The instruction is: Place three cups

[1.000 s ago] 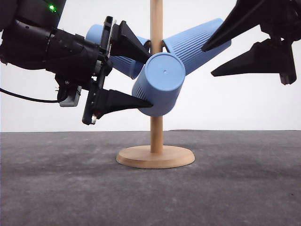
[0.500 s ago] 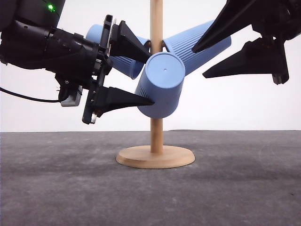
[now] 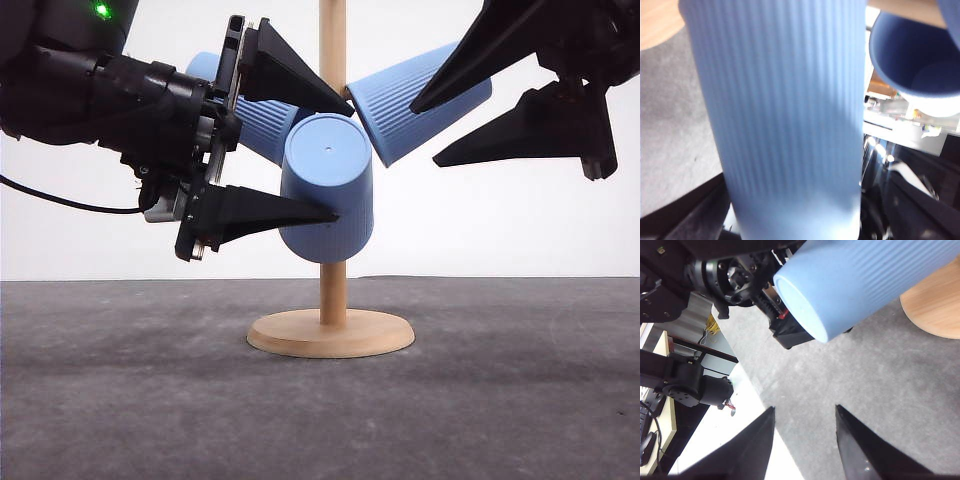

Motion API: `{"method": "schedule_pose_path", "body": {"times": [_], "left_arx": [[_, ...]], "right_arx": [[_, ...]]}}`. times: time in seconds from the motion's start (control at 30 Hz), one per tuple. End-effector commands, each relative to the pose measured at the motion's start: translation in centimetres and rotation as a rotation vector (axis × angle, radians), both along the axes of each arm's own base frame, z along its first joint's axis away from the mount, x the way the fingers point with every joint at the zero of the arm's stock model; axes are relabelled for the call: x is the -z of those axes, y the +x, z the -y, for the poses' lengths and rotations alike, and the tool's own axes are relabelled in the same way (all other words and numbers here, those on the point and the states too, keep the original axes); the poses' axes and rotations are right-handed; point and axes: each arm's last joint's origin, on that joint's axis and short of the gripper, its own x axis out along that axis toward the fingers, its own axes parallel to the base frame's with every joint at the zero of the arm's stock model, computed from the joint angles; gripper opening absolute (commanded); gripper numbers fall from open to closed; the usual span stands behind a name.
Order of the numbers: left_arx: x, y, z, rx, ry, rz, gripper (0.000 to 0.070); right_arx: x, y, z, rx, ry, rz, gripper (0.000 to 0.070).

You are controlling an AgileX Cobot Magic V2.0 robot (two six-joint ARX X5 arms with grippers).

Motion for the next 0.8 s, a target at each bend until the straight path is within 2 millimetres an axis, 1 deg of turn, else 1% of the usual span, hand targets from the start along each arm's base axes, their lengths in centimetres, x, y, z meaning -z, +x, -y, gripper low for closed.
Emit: {"method": "schedule_pose_path", "body": {"times": [0.0,0.2,0.37,0.6,0.7,0.77], "left_arx": [[-1.1,0.0,0.2,0.026,-0.021,0.067,0.0562],[-2.5,-0.8,-0.3,0.073,-0.021,0.127,0.0556],[-2.8,-2.2,-1.1,0.117,0.097,0.164,0.0555],[-2.9,-4.3,-3.9,0.158,0.294,0.212,0.0555],[-3.5,-5.1,-5.5,0.12,0.381,0.281,0.055],[-4.1,-5.6,-6.7,0.073,0.448,0.335,0.0524]], "right_arx": [[-0.4,0.3,-0.3,-0.004,0.009,0.007,0.0244],[-0.4,0.2,-0.2,0.003,0.008,-0.004,0.0244],[-0.4,0.2,-0.2,0.003,0.006,-0.008,0.0244],[-0.3,0.2,-0.2,0.007,-0.001,-0.014,0.0244],[-0.3,0.2,-0.2,0.007,-0.003,-0.011,0.0244],[-0.3,0.2,-0.1,0.009,-0.009,-0.005,0.0244]]}}
